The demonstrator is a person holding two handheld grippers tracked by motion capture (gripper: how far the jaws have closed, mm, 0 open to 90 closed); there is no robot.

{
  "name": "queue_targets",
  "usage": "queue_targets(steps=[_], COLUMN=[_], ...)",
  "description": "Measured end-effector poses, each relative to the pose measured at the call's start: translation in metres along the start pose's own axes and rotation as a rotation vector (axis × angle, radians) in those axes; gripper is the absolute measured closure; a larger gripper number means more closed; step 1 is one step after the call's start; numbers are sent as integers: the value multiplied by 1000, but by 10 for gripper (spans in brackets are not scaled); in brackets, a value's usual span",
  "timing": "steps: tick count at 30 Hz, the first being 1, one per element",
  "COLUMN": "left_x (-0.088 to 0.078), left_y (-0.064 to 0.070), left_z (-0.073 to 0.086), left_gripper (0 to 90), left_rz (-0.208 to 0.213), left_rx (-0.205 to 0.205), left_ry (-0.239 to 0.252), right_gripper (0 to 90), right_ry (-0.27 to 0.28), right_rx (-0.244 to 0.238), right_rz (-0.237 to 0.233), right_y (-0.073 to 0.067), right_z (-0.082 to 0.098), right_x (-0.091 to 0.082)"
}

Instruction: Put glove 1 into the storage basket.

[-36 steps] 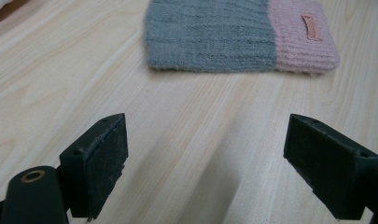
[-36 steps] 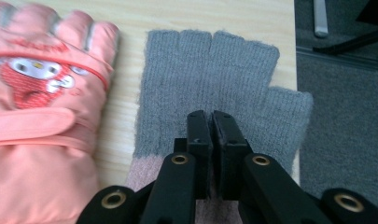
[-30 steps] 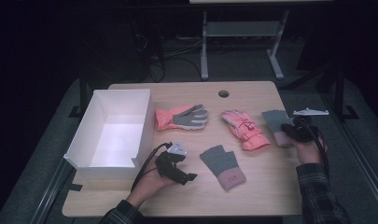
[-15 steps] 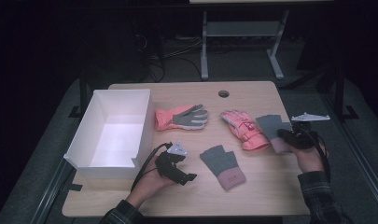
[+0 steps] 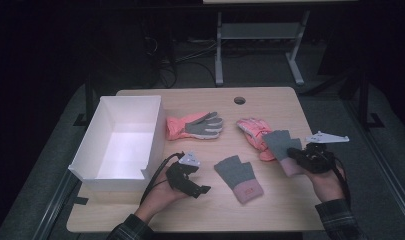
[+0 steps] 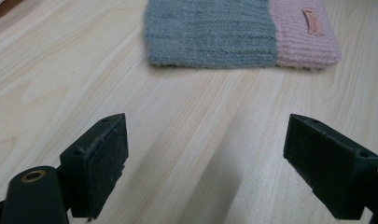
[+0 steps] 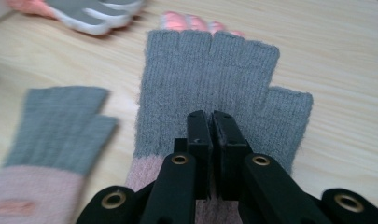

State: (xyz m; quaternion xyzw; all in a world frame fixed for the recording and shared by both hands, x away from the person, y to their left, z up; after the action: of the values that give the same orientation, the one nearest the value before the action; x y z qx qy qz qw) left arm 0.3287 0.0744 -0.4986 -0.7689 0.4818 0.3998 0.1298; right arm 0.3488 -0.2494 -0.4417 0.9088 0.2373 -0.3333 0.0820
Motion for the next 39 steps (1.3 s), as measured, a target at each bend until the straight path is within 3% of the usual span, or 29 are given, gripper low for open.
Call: queue_targets(steps=[10, 19, 29, 39], left_x=[2, 3, 3, 3], left_y=[2, 3, 3, 4], left_z=[0, 0, 0, 1], left_gripper=[133, 134, 134, 134], left_rz=[3, 2, -1, 2], left_rx=[3, 2, 9, 2], left_ry=[-3, 1, 3, -4], right_gripper=[864, 863, 863, 862], right_ry=[1, -10, -34, -108], right_rx=[-45, -49, -81, -102], right_rz=[-85, -147, -156, -158], right_y=[-38, -75, -100, -116], right_z=[-1, -7, -6, 4], right_x=[4, 20, 36, 56])
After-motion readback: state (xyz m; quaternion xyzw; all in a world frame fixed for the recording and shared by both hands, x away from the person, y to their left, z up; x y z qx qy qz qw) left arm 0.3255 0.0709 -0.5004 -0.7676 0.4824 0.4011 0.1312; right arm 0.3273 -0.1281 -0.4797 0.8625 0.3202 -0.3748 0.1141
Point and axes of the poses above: each handheld gripper's, and its own axes: x roughly forward along the jaws, z roughly out of its underside, y roughly to its right, the point moved 7 cm from there along x, roughly forward along the jaws, and after that the axes turned 5 degrees about -x, right-handed, at the moved point
